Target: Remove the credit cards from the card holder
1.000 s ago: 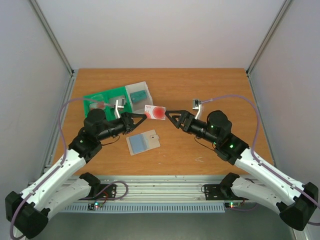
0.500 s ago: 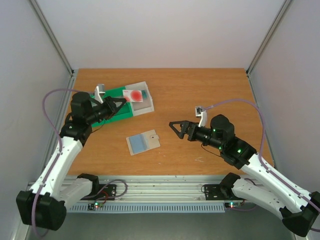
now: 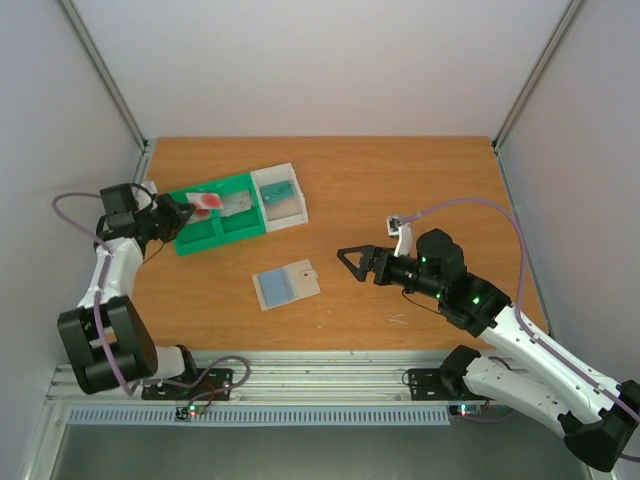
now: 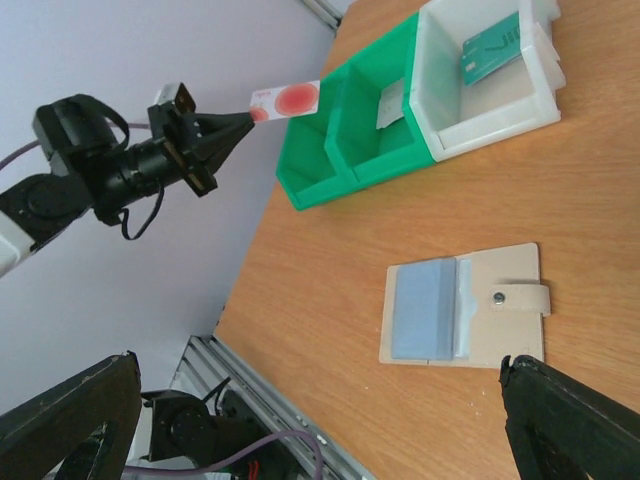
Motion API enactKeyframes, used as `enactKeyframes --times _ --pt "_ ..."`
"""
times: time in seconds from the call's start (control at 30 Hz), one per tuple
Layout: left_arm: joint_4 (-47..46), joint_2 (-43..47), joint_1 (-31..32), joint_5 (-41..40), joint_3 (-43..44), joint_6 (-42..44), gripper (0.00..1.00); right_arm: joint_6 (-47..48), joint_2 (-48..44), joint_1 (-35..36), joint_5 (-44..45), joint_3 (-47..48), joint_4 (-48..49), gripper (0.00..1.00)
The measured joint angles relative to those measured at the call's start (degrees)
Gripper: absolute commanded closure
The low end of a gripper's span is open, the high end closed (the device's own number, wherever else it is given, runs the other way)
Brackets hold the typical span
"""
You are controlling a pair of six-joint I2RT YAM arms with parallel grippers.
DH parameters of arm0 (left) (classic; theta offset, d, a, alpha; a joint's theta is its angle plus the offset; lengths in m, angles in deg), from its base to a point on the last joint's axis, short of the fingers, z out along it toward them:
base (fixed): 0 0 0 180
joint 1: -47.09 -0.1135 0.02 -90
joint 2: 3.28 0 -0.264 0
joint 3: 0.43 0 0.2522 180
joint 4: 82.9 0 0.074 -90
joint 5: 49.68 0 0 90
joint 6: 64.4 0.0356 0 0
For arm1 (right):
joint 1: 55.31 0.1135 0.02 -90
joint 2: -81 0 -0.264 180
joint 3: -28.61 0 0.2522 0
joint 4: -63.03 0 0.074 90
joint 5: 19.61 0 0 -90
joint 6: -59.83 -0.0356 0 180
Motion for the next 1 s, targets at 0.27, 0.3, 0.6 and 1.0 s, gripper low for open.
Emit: enactKeyframes --times 0.27,0.3,0.6,1.0 --pt "1.3 -10.2 -7.2 -1.7 1.2 3.9 1.0 0.2 0.5 0.0 -0.2 0.0 -0.2 0.02" --pt "1.4 -11.0 -7.5 -2.4 1.7 4.2 1.0 0.2 0.5 0.0 -0.2 0.0 -0.2 0.01" --pt "0.5 -18.4 -7.9 -5.7 8.1 6.0 0.99 0.2 0.5 0.0 -0.5 0.0 -0.1 0.02" --pt "0.2 -21.5 -8.0 -7.4 10.0 7.2 1.0 0.2 2.1 0.0 -0.9 0.0 0.7 0.01"
